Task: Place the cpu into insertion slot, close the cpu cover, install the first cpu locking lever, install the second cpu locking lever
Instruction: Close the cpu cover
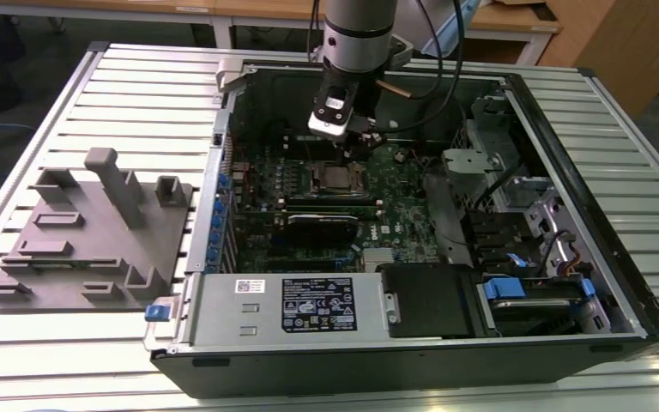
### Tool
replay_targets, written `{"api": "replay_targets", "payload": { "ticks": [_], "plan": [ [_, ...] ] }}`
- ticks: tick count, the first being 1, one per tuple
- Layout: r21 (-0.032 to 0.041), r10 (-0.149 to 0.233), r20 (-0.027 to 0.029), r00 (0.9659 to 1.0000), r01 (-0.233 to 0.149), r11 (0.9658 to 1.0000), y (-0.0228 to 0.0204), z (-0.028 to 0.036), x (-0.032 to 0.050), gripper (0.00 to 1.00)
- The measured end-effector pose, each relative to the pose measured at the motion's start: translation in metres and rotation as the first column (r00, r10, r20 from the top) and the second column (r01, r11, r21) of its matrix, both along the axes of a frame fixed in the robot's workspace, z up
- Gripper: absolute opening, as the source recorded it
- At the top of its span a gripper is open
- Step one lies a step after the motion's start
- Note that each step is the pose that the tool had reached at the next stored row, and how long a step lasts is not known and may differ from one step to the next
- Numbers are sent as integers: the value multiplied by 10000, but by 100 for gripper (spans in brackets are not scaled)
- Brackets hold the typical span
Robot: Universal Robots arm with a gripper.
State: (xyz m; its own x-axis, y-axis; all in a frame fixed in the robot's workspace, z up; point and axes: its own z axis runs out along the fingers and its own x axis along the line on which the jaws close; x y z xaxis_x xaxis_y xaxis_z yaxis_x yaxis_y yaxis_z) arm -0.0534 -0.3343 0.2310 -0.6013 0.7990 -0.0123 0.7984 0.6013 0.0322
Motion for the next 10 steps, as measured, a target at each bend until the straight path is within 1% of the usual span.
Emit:
{"api": "replay_targets", "payload": {
  "ticks": [4,7,10],
  "plan": [
    [0,77,0,10000,-77,10000,0,0,0,10],
    [0,418,0,9991,-418,9991,0,0,0,10],
    [0,827,0,9966,-827,9966,0,0,0,10]
  ]
}}
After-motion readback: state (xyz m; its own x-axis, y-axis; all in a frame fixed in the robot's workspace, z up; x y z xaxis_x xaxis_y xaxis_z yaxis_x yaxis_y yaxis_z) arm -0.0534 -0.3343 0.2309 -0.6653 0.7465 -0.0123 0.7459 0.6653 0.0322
